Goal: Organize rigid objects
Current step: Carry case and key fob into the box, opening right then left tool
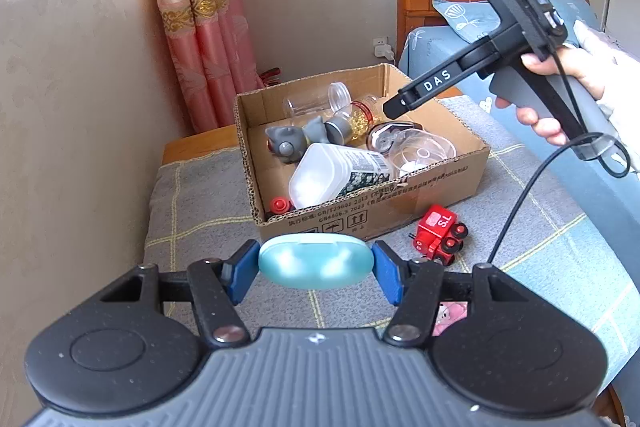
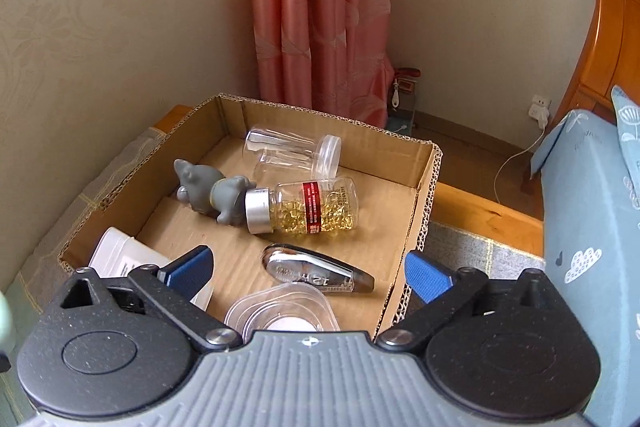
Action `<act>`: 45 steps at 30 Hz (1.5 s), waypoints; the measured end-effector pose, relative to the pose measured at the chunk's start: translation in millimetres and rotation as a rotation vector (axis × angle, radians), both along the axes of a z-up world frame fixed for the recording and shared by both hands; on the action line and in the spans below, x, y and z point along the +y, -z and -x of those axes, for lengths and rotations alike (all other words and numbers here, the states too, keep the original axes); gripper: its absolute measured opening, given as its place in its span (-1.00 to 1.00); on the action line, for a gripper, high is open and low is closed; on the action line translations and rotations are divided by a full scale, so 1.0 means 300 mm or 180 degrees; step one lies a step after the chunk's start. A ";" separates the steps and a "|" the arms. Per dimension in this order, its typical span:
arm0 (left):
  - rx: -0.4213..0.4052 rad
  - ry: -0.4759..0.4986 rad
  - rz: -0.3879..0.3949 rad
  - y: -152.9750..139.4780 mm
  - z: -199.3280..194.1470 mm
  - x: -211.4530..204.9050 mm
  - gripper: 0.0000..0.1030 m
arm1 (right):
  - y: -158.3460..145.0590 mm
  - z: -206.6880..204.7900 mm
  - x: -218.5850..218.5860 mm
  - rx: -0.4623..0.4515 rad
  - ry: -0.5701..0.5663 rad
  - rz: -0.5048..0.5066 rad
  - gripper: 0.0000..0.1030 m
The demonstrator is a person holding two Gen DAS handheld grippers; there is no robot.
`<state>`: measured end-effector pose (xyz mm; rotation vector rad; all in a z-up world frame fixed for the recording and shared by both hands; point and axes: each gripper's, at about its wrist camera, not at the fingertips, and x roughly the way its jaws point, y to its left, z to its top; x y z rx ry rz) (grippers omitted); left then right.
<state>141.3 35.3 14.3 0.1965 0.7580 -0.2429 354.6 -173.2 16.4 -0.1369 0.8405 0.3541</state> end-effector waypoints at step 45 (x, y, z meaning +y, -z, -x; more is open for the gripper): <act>0.0412 -0.0308 0.0124 0.044 -0.802 -0.087 0.75 | -0.048 0.281 -0.086 -0.0254 -0.0142 0.0124 1.00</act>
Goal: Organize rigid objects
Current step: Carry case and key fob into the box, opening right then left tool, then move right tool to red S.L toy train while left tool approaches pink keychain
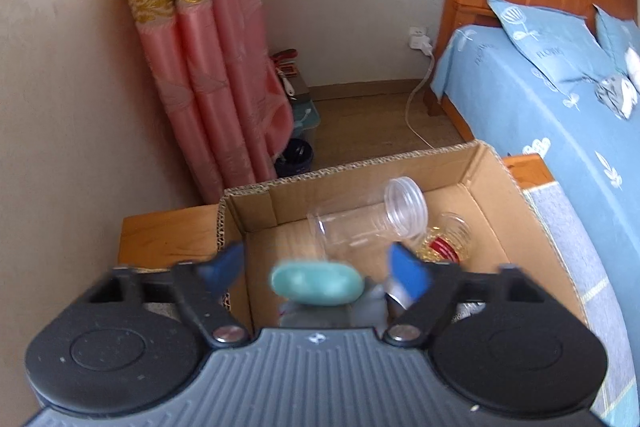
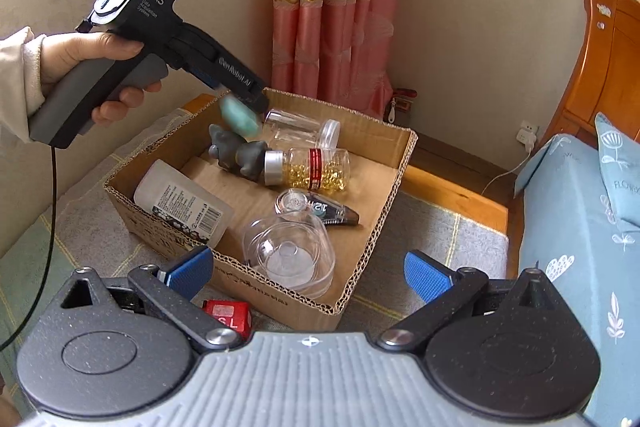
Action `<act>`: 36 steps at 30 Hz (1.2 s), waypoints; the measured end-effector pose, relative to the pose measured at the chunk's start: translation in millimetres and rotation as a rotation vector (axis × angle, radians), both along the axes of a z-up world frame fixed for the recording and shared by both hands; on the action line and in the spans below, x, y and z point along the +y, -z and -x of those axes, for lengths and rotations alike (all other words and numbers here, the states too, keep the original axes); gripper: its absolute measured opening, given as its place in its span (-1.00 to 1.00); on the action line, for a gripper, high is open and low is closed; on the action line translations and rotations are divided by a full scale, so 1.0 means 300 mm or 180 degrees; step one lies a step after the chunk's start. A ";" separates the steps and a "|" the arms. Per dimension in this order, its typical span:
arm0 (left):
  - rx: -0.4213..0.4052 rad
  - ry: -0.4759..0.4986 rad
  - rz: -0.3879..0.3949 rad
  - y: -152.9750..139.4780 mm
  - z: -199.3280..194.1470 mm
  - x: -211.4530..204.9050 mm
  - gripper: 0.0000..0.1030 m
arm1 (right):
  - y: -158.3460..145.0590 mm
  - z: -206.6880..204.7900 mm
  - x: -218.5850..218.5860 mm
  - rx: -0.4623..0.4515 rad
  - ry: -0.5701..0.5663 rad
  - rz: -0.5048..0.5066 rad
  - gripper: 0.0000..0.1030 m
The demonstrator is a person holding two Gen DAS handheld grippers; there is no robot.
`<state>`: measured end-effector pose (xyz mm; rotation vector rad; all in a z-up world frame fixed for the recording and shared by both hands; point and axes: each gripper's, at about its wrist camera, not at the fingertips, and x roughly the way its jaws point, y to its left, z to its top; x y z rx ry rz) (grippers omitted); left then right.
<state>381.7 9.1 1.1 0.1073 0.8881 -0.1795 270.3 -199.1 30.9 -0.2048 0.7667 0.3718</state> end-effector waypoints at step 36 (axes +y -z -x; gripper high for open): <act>-0.0539 0.0225 -0.0190 -0.073 0.712 0.029 0.86 | 0.138 0.221 0.006 0.0121 0.0305 -0.0306 1.00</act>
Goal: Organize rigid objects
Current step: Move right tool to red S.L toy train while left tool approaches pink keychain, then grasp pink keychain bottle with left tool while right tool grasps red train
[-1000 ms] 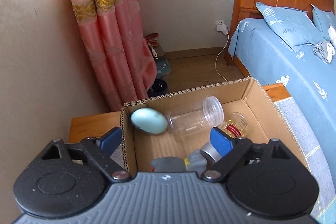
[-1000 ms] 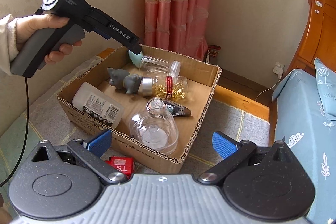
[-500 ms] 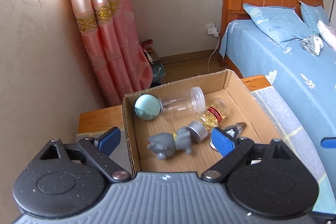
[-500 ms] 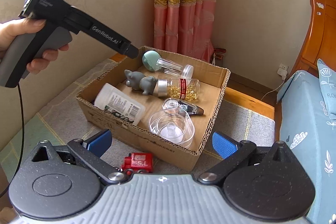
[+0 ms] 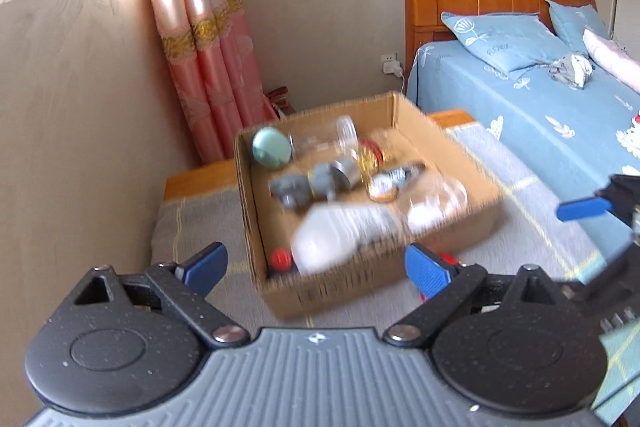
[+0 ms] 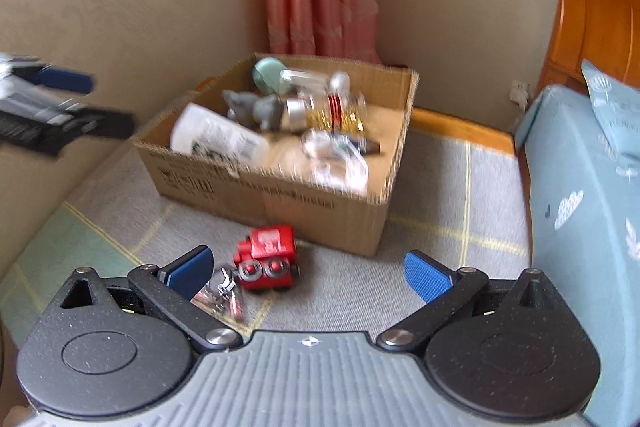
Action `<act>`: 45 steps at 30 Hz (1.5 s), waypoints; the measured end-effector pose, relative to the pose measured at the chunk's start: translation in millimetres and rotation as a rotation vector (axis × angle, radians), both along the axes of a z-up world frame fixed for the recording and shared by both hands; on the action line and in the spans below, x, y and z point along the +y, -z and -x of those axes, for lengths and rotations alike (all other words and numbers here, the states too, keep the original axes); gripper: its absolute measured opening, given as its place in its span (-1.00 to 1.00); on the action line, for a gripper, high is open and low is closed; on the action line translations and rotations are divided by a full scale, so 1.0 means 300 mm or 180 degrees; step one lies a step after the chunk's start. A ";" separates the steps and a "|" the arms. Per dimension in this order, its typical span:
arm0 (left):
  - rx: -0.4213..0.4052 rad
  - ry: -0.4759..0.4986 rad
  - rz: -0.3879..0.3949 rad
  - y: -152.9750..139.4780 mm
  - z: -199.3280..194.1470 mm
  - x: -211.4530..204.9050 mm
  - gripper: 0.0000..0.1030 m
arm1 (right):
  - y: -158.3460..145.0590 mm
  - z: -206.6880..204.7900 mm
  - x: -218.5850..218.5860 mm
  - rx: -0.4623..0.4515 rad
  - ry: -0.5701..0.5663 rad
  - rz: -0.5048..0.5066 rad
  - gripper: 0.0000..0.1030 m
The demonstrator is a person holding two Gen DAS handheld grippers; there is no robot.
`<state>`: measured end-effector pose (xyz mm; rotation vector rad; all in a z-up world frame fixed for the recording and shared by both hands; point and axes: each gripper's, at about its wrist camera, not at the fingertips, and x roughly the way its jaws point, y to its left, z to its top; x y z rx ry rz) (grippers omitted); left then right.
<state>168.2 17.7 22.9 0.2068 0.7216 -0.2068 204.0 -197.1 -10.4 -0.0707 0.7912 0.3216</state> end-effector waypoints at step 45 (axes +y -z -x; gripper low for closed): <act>0.0744 0.0147 0.0314 0.392 0.073 -0.164 0.73 | 0.273 -0.167 0.043 -0.0005 -0.0057 0.0279 1.00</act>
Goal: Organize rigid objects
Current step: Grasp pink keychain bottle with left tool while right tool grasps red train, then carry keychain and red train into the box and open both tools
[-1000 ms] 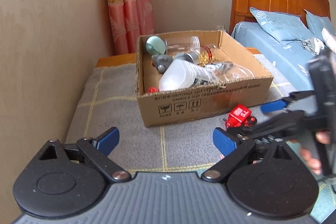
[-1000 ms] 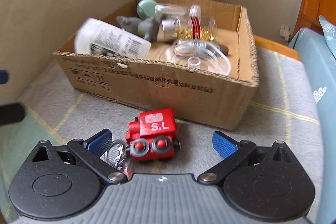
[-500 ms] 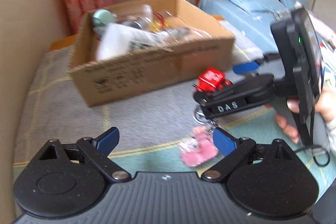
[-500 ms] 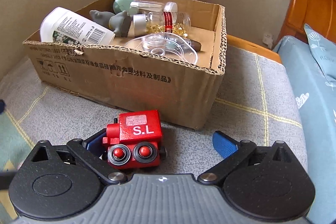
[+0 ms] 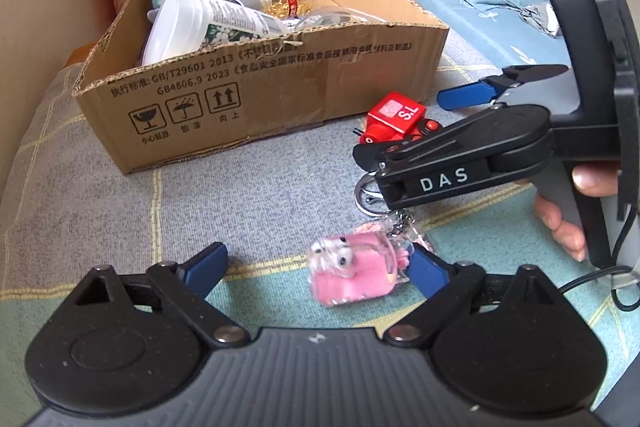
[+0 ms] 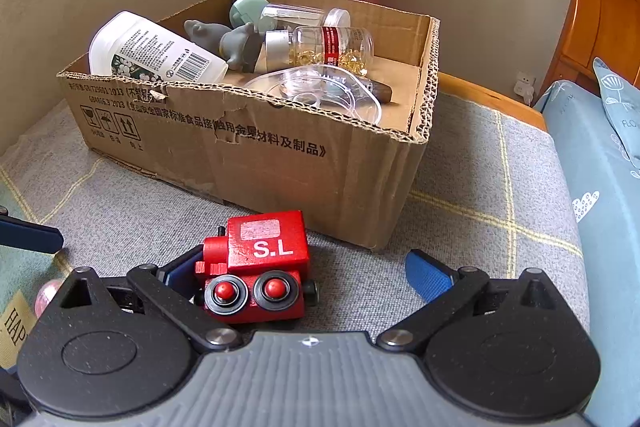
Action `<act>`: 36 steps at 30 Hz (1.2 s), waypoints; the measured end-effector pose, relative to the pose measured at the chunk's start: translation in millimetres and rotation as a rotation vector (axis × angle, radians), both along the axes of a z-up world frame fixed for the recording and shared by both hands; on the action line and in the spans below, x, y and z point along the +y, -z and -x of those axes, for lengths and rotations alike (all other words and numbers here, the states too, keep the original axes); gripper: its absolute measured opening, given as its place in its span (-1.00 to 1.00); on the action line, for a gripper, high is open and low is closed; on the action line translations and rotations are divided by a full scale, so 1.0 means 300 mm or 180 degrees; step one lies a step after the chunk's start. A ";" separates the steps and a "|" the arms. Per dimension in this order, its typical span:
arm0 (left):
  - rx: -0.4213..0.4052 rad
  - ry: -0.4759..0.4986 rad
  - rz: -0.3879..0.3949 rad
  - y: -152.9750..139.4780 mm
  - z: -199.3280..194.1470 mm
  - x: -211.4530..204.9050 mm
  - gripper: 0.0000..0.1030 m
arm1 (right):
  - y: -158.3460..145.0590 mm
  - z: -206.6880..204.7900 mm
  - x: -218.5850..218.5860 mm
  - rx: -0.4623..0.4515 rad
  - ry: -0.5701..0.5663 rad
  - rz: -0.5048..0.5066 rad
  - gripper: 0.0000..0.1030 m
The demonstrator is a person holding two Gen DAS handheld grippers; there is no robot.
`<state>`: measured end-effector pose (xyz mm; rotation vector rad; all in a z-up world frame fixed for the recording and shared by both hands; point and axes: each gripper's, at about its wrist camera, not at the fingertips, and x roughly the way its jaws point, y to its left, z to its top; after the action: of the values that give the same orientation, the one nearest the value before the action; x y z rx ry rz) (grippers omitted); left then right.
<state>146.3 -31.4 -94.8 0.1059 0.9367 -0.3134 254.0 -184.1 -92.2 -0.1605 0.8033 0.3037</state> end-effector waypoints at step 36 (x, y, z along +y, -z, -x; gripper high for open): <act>-0.0122 -0.0212 -0.0077 -0.021 0.018 0.043 -0.02 | -0.035 0.142 0.008 0.0028 -0.0118 -0.0009 0.16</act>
<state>141.0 -18.6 -88.3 0.1023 0.9043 -0.2378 211.4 -181.6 -81.6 -0.1716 0.8092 0.3406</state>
